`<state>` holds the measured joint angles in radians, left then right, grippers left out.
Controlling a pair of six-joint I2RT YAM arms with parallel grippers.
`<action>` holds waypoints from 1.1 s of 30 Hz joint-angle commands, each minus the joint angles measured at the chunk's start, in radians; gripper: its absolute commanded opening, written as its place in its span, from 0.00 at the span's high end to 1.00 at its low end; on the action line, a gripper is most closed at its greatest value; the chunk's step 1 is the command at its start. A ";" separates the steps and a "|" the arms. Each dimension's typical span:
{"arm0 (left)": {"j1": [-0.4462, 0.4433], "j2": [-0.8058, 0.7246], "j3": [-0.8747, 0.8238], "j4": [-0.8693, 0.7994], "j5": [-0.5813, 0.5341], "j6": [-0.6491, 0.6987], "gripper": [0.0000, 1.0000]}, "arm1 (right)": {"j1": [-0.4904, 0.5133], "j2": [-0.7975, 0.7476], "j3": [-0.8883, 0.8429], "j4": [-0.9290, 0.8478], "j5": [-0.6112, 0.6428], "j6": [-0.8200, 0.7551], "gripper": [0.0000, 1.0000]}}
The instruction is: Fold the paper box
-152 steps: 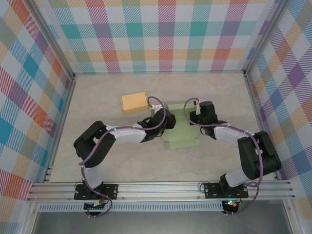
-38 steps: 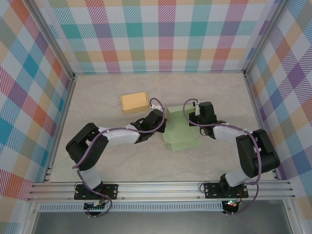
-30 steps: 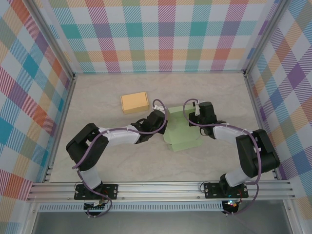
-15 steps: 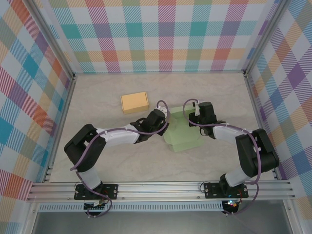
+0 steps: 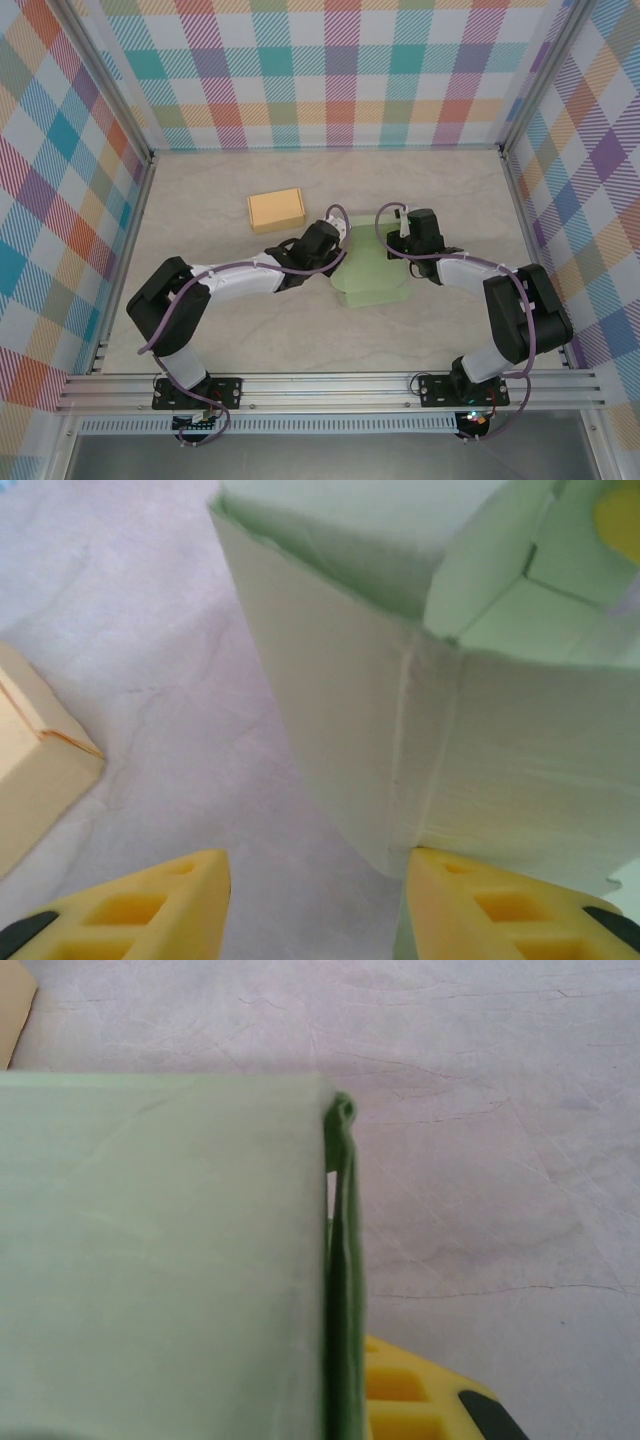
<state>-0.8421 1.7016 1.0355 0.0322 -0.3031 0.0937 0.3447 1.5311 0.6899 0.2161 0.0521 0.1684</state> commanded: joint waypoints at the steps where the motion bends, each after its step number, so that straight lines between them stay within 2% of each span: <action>1: -0.010 0.024 0.044 0.067 -0.070 -0.026 0.50 | 0.007 0.011 0.026 0.010 -0.021 0.005 1.00; 17: -0.011 0.110 0.092 0.147 -0.177 -0.087 0.50 | 0.007 0.009 0.025 0.011 -0.017 -0.002 1.00; 33: -0.003 0.127 0.108 0.144 -0.129 -0.058 0.38 | 0.006 0.011 0.025 0.011 -0.021 0.001 1.00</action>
<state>-0.8433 1.8244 1.1110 0.1509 -0.4412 0.0257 0.3412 1.5311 0.6903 0.2165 0.0746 0.1715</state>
